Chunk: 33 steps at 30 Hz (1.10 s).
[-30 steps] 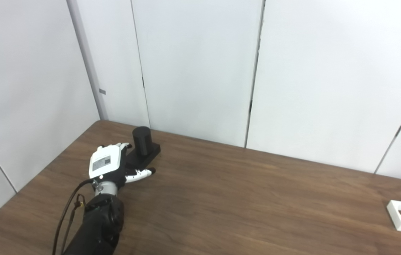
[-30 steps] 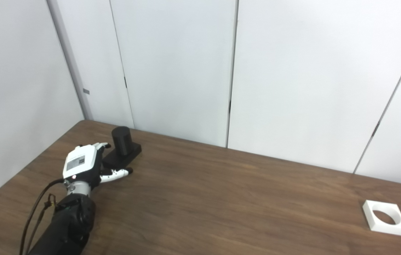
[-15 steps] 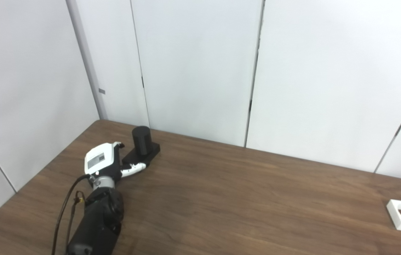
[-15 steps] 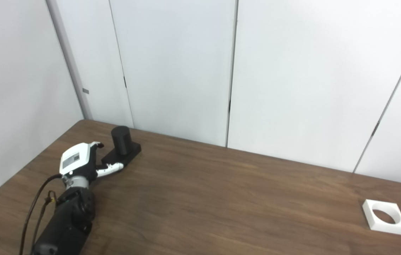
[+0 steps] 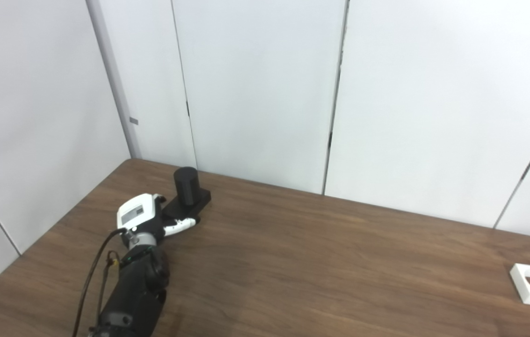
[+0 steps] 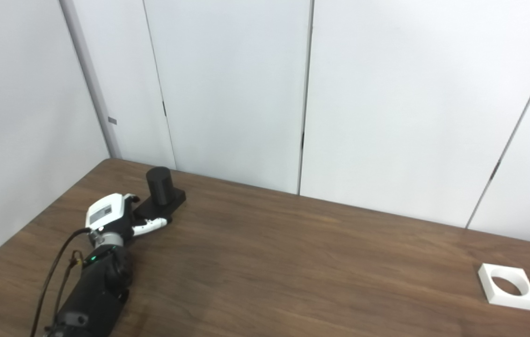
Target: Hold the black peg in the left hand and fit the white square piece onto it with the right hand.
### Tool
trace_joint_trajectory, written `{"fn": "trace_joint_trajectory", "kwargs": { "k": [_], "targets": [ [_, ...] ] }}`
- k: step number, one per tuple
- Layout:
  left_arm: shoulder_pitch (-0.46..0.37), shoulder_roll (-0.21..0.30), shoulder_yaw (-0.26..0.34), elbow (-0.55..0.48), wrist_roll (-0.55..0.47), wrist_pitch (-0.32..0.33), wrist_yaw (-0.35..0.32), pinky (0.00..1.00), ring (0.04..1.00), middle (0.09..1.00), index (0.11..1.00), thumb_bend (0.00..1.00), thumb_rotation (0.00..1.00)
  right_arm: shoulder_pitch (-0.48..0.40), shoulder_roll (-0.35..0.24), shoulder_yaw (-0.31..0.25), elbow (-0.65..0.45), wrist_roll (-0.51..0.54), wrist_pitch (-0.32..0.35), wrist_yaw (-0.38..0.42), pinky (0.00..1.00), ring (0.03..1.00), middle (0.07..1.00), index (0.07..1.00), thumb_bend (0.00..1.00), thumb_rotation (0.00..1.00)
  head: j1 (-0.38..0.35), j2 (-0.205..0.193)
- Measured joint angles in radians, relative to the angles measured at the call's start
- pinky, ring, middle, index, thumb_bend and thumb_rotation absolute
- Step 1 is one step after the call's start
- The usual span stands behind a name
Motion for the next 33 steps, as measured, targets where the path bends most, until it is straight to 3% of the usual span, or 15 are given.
{"fn": "trace_joint_trajectory", "kwargs": {
  "k": [9, 23, 25, 29, 33],
  "targets": [
    [-0.022, -0.003, -0.016, 0.046, 0.032, 0.0, -0.013, 1.0, 0.928, 0.88, 0.779, 0.94, 0.67, 0.001, 0.0, 0.002, 0.0, -0.005, -0.006, 0.001, 0.76, 0.893, 0.874, 0.889, 0.84, 0.95, -0.002, 0.006],
    [-0.033, -0.028, 0.027, 0.045, 0.101, 0.0, -0.071, 0.99, 0.926, 0.873, 0.774, 0.86, 0.56, 0.002, 0.0, 0.003, -0.002, -0.024, -0.009, 0.001, 0.76, 0.901, 0.884, 0.894, 0.82, 0.95, 0.0, 0.011],
    [-0.033, -0.033, 0.035, 0.045, 0.105, 0.0, -0.07, 0.98, 0.917, 0.865, 0.759, 0.85, 0.55, 0.002, 0.0, 0.003, -0.001, -0.027, -0.01, 0.002, 0.76, 0.903, 0.884, 0.898, 0.82, 0.95, 0.0, 0.012],
    [-0.033, -0.039, 0.04, 0.045, 0.109, 0.0, -0.062, 0.95, 0.891, 0.843, 0.719, 0.81, 0.54, 0.002, -0.002, 0.006, -0.001, -0.014, -0.013, 0.022, 0.88, 0.955, 0.946, 0.95, 0.81, 0.97, 0.0, 0.012],
    [-0.033, -0.041, 0.039, 0.045, 0.102, 0.0, -0.021, 0.89, 0.854, 0.798, 0.611, 0.75, 0.42, 0.003, -0.002, 0.006, -0.001, -0.004, -0.014, 0.031, 0.89, 0.965, 0.954, 0.959, 0.8, 0.99, 0.0, 0.015]
  ]
}}
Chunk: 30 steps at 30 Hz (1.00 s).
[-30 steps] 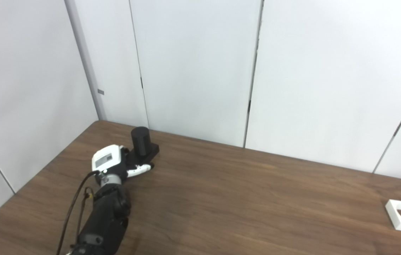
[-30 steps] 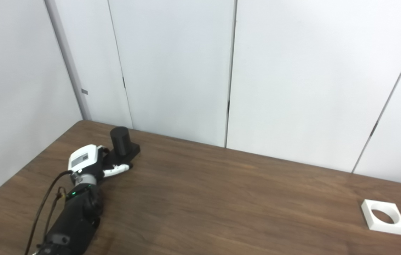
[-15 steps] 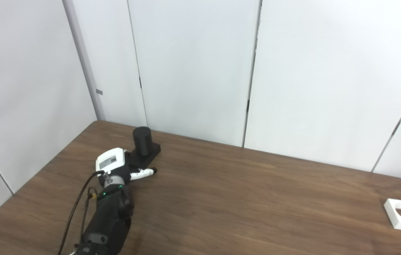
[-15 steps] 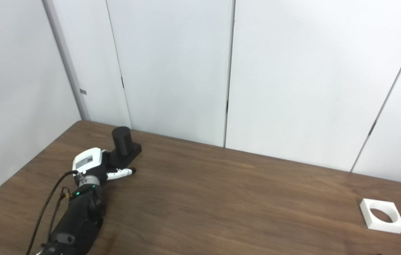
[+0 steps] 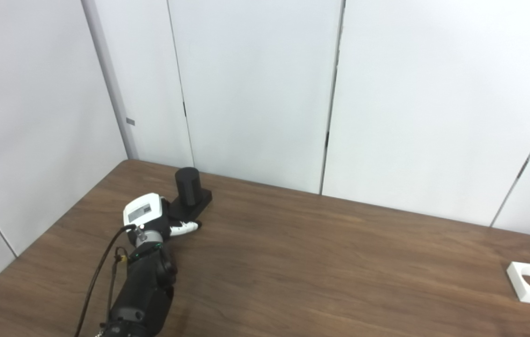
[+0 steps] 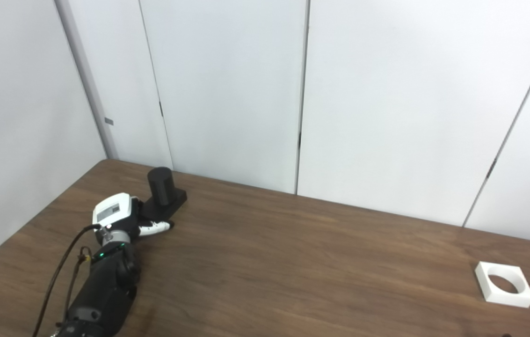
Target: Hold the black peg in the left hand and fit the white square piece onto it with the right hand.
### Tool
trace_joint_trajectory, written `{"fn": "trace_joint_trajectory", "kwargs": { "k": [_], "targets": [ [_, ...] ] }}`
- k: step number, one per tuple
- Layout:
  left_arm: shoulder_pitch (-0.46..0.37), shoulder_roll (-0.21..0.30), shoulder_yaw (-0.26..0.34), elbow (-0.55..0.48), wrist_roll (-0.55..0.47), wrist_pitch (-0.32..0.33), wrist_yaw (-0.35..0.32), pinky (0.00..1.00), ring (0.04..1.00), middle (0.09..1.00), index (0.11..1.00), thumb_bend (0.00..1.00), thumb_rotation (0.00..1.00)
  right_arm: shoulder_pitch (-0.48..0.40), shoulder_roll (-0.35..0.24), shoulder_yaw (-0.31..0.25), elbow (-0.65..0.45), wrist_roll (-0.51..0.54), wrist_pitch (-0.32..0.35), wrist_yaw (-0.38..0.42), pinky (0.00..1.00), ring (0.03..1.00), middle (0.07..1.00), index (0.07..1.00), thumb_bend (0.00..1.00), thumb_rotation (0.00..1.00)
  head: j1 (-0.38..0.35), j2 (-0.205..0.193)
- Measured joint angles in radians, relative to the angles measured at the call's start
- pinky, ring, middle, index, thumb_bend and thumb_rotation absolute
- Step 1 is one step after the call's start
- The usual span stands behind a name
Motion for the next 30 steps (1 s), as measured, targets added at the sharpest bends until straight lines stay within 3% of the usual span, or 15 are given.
{"fn": "trace_joint_trajectory", "kwargs": {
  "k": [6, 7, 10, 23, 30],
  "targets": [
    [0.001, 0.006, -0.023, 0.004, -0.08, 0.0, 0.072, 0.88, 0.837, 0.777, 0.547, 0.7, 0.31, 0.002, 0.0, 0.0, 0.0, 0.0, -0.009, 0.001, 0.89, 0.963, 0.956, 0.959, 0.79, 0.99, 0.0, 0.002],
    [0.001, 0.008, -0.028, 0.004, -0.093, -0.001, 0.082, 0.87, 0.839, 0.777, 0.513, 0.59, 0.18, 0.002, 0.0, 0.0, 0.001, 0.0, -0.013, 0.002, 0.9, 0.962, 0.957, 0.959, 0.79, 0.98, 0.0, 0.002],
    [0.001, 0.014, -0.044, 0.004, -0.133, -0.001, 0.109, 0.86, 0.843, 0.78, 0.493, 0.52, 0.1, 0.003, 0.0, 0.0, 0.001, 0.006, -0.02, 0.005, 0.89, 0.959, 0.954, 0.955, 0.79, 0.97, 0.0, 0.002],
    [0.004, 0.029, -0.077, 0.003, -0.255, -0.002, 0.155, 0.81, 0.845, 0.77, 0.483, 0.51, 0.06, 0.004, 0.0, -0.001, 0.001, 0.013, -0.02, 0.009, 0.9, 0.967, 0.955, 0.962, 0.79, 0.98, -0.002, 0.006],
    [0.018, 0.035, -0.082, -0.01, -0.322, -0.015, 0.188, 0.74, 0.79, 0.73, 0.484, 0.51, 0.05, 0.004, 0.0, -0.001, 0.001, 0.024, -0.02, 0.011, 0.89, 0.95, 0.948, 0.946, 0.79, 0.95, -0.015, 0.014]
  ]
}}
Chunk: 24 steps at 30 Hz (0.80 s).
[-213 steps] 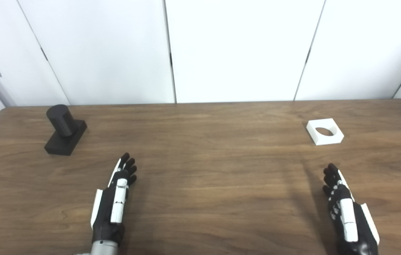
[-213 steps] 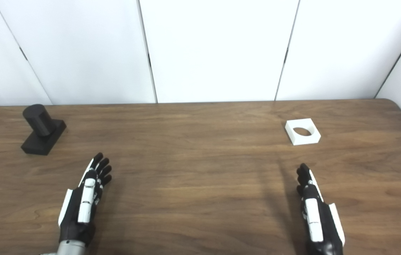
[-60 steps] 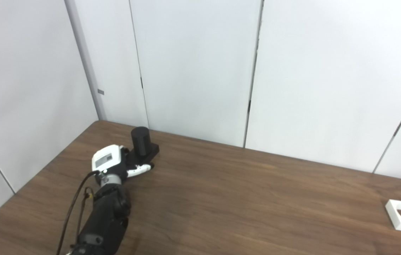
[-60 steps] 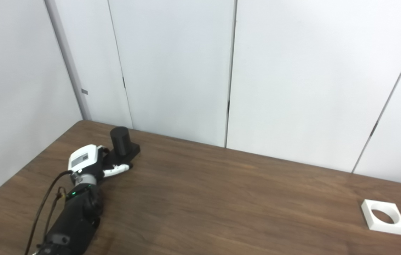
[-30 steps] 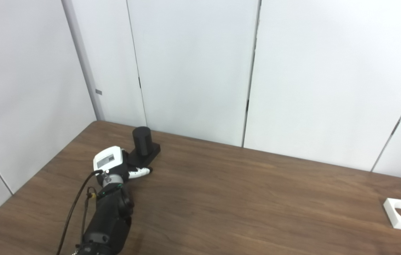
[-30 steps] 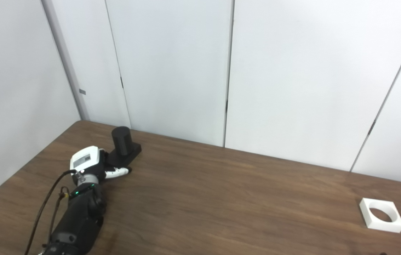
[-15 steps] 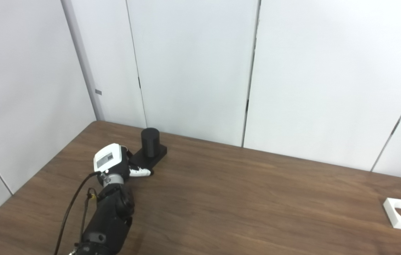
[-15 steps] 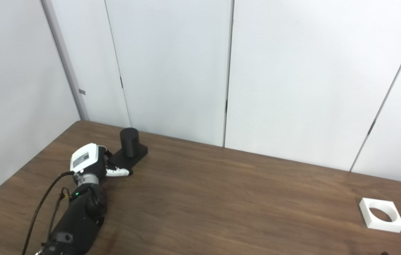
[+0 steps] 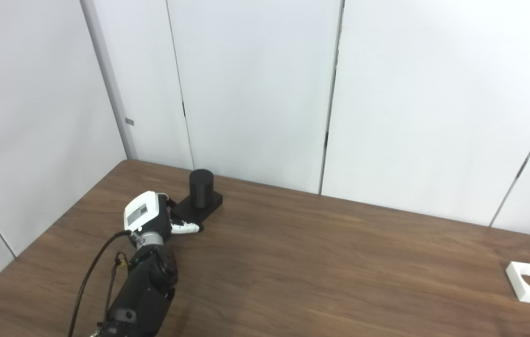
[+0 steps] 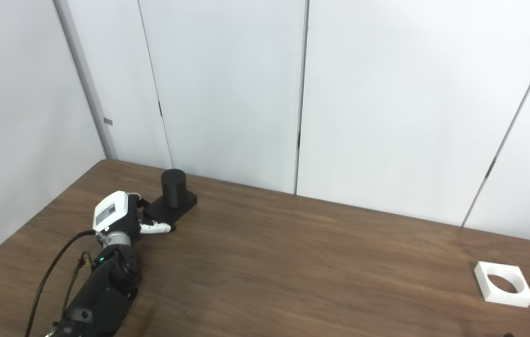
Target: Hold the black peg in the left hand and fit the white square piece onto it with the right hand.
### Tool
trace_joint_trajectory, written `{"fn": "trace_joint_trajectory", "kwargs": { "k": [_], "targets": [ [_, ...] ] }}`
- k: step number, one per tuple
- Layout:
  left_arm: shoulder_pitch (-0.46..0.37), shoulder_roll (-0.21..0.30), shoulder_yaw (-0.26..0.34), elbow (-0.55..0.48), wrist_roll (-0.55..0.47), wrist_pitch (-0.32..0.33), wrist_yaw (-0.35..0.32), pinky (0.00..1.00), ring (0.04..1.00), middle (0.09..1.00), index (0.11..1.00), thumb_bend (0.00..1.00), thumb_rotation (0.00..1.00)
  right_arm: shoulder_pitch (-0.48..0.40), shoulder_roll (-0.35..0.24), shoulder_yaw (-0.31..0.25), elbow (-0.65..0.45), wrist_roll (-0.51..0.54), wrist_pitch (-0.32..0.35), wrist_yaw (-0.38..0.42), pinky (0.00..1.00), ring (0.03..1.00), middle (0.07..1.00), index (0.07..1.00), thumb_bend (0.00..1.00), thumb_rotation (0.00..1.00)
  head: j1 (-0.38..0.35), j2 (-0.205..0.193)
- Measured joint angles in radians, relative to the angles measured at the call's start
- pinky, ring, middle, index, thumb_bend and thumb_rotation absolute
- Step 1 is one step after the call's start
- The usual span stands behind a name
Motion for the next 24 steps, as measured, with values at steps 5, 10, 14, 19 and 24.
{"fn": "trace_joint_trajectory", "kwargs": {
  "k": [5, 10, 14, 19, 24],
  "targets": [
    [0.043, 0.01, -0.012, -0.077, -0.042, -0.048, -0.001, 0.68, 0.761, 0.71, 0.483, 0.51, 0.05, 0.001, 0.0, 0.0, 0.0, -0.004, 0.0, 0.0, 0.92, 0.964, 0.957, 0.949, 0.79, 0.96, -0.017, 0.008],
    [0.082, 0.009, -0.041, -0.195, -0.045, -0.055, -0.024, 0.63, 0.748, 0.715, 0.483, 0.51, 0.05, 0.003, 0.001, 0.0, -0.004, -0.004, 0.011, -0.002, 0.97, 0.986, 0.965, 0.956, 0.78, 0.97, -0.028, 0.012],
    [0.09, 0.001, -0.059, -0.302, -0.044, -0.014, -0.07, 0.62, 0.754, 0.725, 0.485, 0.51, 0.05, 0.006, 0.001, 0.004, -0.011, -0.004, 0.027, -0.003, 0.99, 0.998, 0.973, 0.973, 0.72, 0.99, -0.037, 0.02],
    [0.117, -0.014, -0.1, -0.419, -0.043, 0.011, -0.144, 0.63, 0.768, 0.752, 0.485, 0.51, 0.05, 0.017, 0.003, 0.014, -0.024, -0.006, 0.041, -0.005, 1.0, 1.0, 0.961, 0.967, 0.69, 1.0, -0.06, 0.031],
    [0.176, -0.06, -0.13, -0.56, -0.034, 0.018, -0.25, 0.66, 0.792, 0.762, 0.487, 0.51, 0.06, 0.018, 0.004, 0.018, -0.029, -0.018, 0.051, -0.022, 1.0, 0.991, 0.958, 0.965, 0.69, 1.0, -0.077, 0.038]
  ]
}}
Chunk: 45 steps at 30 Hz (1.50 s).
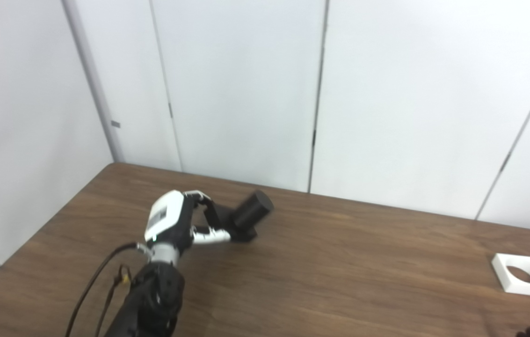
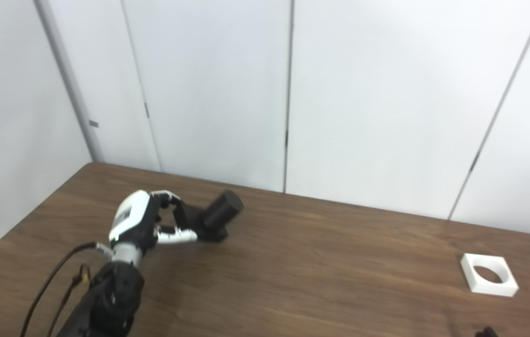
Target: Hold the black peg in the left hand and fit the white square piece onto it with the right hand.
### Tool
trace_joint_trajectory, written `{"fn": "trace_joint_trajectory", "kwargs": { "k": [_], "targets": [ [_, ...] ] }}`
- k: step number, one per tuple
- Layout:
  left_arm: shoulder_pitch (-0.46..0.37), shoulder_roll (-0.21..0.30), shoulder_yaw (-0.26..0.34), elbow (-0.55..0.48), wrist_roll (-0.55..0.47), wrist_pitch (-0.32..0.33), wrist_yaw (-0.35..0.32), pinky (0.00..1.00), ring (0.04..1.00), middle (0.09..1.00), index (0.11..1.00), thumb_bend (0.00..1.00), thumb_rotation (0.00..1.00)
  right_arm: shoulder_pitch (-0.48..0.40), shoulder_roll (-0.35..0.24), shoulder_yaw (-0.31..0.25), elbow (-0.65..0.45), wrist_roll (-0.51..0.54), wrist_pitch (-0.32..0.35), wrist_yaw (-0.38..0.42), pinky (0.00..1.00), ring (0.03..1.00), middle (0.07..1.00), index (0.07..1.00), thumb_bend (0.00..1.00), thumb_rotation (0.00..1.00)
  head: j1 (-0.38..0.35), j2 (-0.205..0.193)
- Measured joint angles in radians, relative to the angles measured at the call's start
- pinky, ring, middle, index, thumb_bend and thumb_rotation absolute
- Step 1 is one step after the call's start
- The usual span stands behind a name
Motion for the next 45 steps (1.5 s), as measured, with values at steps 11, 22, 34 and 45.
{"fn": "trace_joint_trajectory", "kwargs": {
  "k": [11, 22, 34, 45],
  "targets": [
    [0.071, -0.089, -0.029, -0.133, 0.071, 0.004, -0.134, 0.7, 0.821, 0.78, 0.489, 0.5, 0.06, 0.0, 0.001, 0.013, -0.015, -0.023, 0.017, -0.014, 1.0, 0.998, 0.96, 0.976, 0.65, 1.0, -0.014, 0.006],
    [0.123, -0.091, 0.023, -0.252, -0.129, -0.003, -0.195, 0.76, 0.81, 0.761, 0.488, 0.5, 0.06, 0.001, 0.002, 0.019, -0.042, -0.019, 0.058, -0.023, 1.0, 0.984, 0.945, 0.955, 0.62, 1.0, -0.066, 0.048],
    [0.269, -0.133, 0.0, -0.401, -0.315, 0.006, -0.355, 0.8, 0.826, 0.776, 0.49, 0.49, 0.05, 0.001, 0.002, 0.034, -0.059, -0.039, 0.083, -0.027, 0.96, 0.975, 0.951, 0.964, 0.61, 1.0, -0.152, 0.152],
    [0.387, -0.111, -0.095, -0.412, -0.425, -0.017, -0.365, 0.81, 0.844, 0.794, 0.489, 0.49, 0.06, -0.008, 0.002, 0.065, -0.105, -0.083, 0.165, -0.053, 0.97, 0.97, 0.937, 0.961, 0.62, 1.0, -0.23, 0.236]
  ]
}}
